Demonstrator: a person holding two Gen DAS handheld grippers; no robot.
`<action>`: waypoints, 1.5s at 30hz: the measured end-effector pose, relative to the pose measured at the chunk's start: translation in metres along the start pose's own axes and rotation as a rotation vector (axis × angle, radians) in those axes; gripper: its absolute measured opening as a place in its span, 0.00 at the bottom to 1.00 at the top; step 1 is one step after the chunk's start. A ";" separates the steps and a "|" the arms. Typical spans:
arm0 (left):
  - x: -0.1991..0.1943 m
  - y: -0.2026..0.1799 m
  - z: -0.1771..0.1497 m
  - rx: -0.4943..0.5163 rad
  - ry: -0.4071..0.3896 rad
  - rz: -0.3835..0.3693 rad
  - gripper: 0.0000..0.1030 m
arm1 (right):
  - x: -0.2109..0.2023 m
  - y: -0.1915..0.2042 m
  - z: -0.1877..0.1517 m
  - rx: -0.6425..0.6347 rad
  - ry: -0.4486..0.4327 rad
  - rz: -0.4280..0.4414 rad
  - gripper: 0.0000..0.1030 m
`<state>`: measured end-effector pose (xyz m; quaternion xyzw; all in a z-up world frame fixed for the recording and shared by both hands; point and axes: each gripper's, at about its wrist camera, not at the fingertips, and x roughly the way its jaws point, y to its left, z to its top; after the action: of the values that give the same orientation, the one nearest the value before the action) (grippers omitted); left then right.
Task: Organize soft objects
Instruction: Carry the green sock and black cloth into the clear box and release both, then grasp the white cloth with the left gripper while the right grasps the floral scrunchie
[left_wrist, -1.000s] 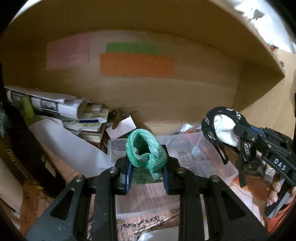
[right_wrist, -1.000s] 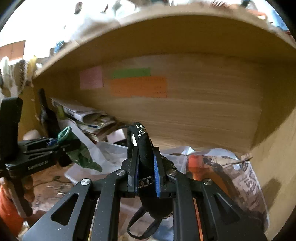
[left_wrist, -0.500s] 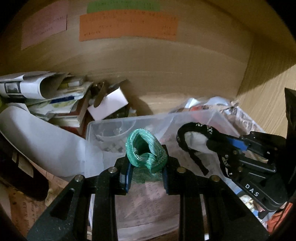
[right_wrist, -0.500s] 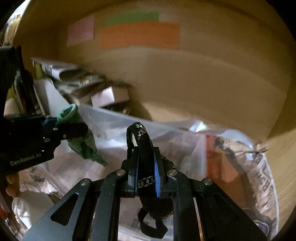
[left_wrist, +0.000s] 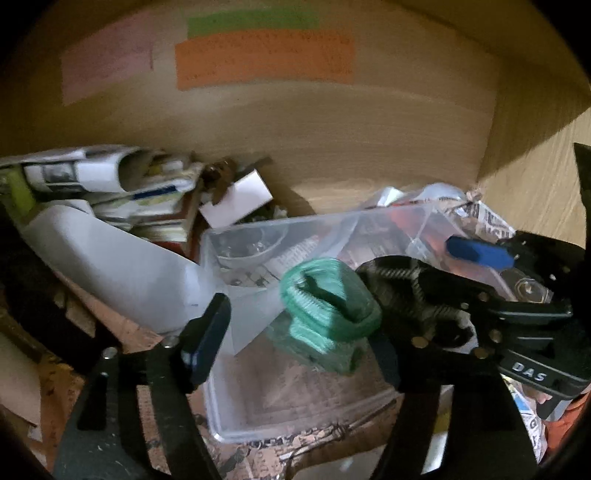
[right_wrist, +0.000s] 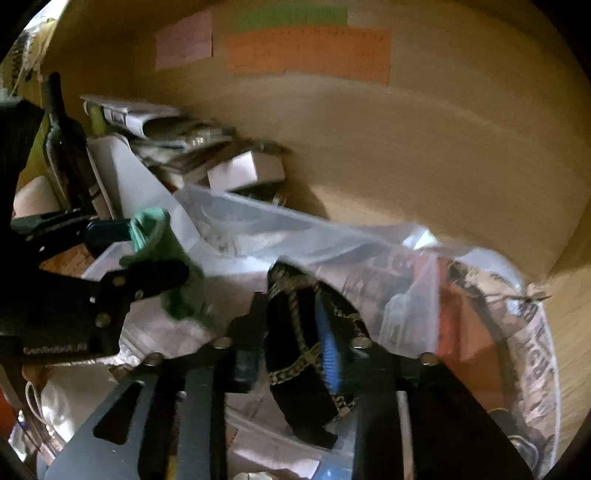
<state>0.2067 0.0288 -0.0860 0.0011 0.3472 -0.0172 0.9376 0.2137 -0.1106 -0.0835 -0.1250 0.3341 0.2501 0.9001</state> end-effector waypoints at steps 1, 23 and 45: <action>-0.007 0.000 0.000 -0.002 -0.016 0.001 0.76 | -0.004 0.001 0.002 -0.002 -0.017 -0.006 0.44; -0.097 -0.012 -0.046 0.012 -0.149 -0.013 0.99 | -0.118 0.006 -0.034 0.035 -0.246 -0.075 0.81; -0.028 0.010 -0.104 -0.071 0.086 -0.020 0.99 | -0.063 -0.016 -0.123 0.217 0.103 -0.029 0.62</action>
<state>0.1180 0.0413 -0.1466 -0.0348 0.3877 -0.0143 0.9210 0.1145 -0.1958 -0.1324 -0.0444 0.4031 0.1930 0.8935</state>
